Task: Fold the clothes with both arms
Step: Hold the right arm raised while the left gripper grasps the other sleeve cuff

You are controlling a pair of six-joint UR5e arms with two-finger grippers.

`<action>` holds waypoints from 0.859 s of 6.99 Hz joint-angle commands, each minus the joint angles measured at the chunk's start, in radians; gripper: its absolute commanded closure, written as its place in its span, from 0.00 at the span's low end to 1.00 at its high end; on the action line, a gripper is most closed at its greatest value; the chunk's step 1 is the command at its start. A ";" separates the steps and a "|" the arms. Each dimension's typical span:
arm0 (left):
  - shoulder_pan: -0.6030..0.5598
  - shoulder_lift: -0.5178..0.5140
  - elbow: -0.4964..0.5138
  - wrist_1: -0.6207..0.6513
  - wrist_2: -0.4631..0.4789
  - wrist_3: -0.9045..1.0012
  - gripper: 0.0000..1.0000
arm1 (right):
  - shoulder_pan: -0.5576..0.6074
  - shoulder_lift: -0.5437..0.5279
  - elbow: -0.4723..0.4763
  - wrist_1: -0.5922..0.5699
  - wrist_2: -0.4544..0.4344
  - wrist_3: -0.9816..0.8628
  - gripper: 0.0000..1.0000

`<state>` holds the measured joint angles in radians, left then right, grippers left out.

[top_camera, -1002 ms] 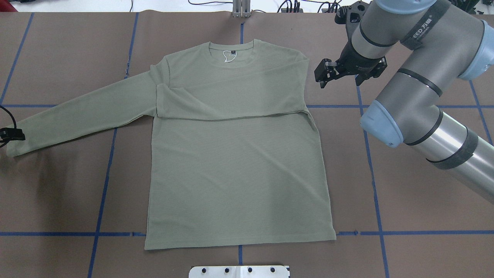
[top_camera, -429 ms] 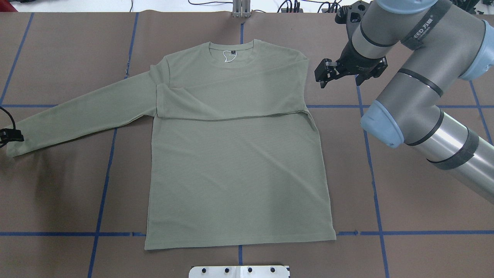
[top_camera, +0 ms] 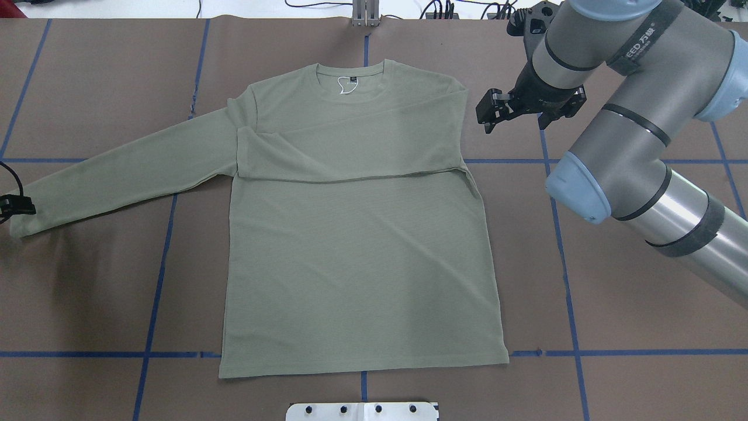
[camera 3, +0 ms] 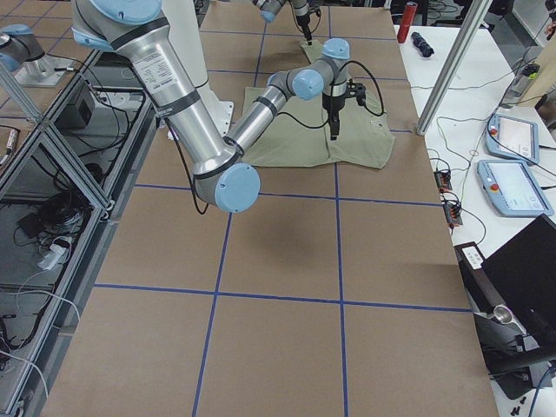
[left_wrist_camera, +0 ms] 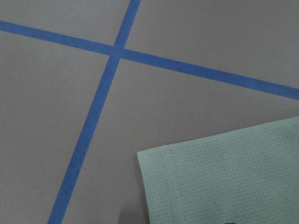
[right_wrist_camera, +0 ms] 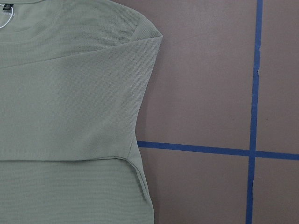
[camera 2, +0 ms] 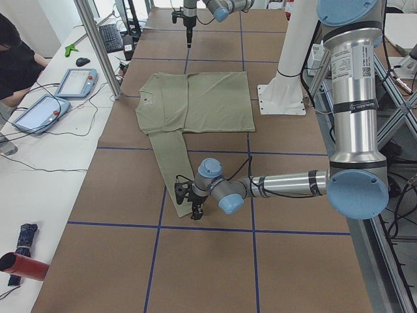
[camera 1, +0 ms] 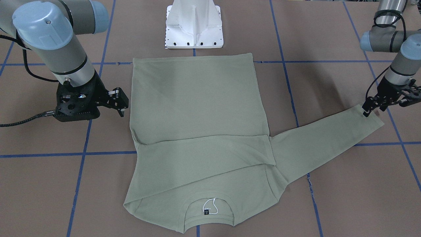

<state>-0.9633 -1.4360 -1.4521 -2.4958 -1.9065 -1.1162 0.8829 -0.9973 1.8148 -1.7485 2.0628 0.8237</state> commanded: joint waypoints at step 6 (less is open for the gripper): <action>0.000 -0.001 0.004 0.000 -0.006 -0.001 0.18 | 0.001 0.002 0.001 0.001 -0.001 0.000 0.00</action>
<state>-0.9633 -1.4373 -1.4486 -2.4958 -1.9126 -1.1167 0.8831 -0.9956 1.8161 -1.7472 2.0617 0.8238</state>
